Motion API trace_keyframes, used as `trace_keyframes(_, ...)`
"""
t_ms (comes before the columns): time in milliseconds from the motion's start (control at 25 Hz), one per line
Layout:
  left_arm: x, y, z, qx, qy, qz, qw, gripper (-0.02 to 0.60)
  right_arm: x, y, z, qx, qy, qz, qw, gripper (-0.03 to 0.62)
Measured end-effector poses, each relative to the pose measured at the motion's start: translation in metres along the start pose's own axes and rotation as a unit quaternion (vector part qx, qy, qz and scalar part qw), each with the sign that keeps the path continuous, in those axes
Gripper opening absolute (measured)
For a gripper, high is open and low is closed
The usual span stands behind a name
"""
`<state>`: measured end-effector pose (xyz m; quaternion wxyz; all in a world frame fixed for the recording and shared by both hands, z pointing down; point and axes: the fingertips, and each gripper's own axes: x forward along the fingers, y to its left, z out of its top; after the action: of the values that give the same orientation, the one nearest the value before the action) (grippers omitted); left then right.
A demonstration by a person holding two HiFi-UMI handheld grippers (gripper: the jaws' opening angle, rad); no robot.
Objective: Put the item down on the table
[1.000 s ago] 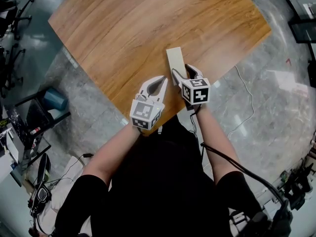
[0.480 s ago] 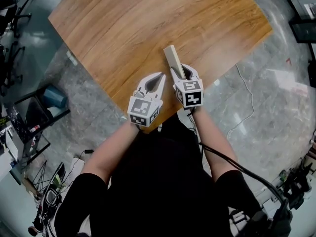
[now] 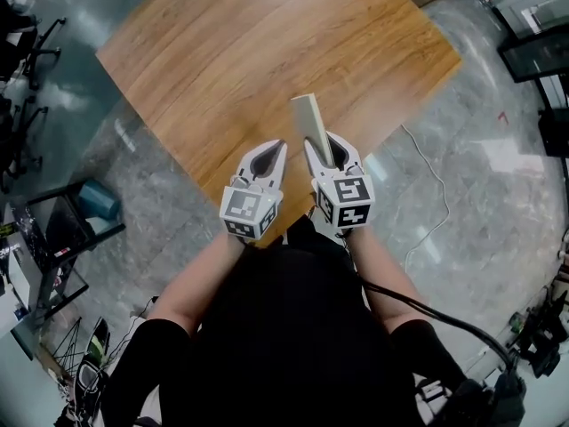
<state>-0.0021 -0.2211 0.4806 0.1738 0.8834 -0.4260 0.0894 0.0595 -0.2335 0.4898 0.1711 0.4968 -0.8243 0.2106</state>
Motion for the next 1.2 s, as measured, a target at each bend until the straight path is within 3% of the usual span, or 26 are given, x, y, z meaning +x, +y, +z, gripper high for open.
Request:
trace_keyframes(560,-0.058,-0.027,0.052,0.036,-0.058,-0.001,0.9977,0.003,-0.091,0.049,0.05,-0.022,-0.098,-0.02,0.995,0.143)
trace_keyframes(1200,-0.051,-0.022,0.045,0.028,-0.045,-0.003,0.9986,0.003,-0.075,0.039,0.041,-0.023,-0.068,-0.027,0.997,0.143)
